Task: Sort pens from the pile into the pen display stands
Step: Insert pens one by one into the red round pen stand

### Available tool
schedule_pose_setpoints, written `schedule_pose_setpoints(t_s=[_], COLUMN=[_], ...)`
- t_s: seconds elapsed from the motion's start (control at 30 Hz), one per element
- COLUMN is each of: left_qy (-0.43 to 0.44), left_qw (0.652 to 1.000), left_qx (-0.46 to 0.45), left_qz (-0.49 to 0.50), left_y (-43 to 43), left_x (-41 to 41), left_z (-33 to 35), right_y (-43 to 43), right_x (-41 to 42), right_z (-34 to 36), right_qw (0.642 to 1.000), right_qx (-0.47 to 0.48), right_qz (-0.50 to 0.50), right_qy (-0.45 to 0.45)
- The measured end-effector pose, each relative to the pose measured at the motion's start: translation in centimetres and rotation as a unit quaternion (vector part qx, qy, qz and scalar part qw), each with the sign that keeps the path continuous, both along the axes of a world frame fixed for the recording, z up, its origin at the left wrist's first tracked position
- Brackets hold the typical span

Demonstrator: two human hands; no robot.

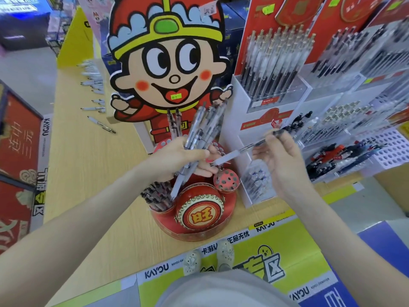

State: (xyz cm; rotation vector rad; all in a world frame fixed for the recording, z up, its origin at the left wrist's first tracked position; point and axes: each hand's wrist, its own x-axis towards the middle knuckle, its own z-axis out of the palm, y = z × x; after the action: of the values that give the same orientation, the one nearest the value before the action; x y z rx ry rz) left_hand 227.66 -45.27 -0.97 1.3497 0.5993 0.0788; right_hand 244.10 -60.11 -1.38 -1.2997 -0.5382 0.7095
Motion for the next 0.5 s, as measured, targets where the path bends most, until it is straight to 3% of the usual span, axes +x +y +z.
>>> schedule_pose_setpoints(t_s=[0.1, 0.2, 0.5], left_qy=[0.0, 0.003, 0.001], left_qw=[0.999, 0.997, 0.997], left_qx=[0.0, 0.019, 0.033], left_qz=[0.05, 0.072, 0.074], left_y=[0.5, 0.5, 0.2], left_x=[-0.6, -0.9, -2.0], left_z=[-0.4, -0.6, -1.1], right_y=[-0.9, -1.3, -0.3], right_x=[0.8, 0.3, -0.6], right_z=[-1.0, -2.7, -5.4], right_qw=[0.987, 0.946, 0.849], right_qx=[-0.044, -0.147, -0.228], right_qz=[0.018, 0.102, 0.236], right_qy=[-0.15, -0.27, -0.414])
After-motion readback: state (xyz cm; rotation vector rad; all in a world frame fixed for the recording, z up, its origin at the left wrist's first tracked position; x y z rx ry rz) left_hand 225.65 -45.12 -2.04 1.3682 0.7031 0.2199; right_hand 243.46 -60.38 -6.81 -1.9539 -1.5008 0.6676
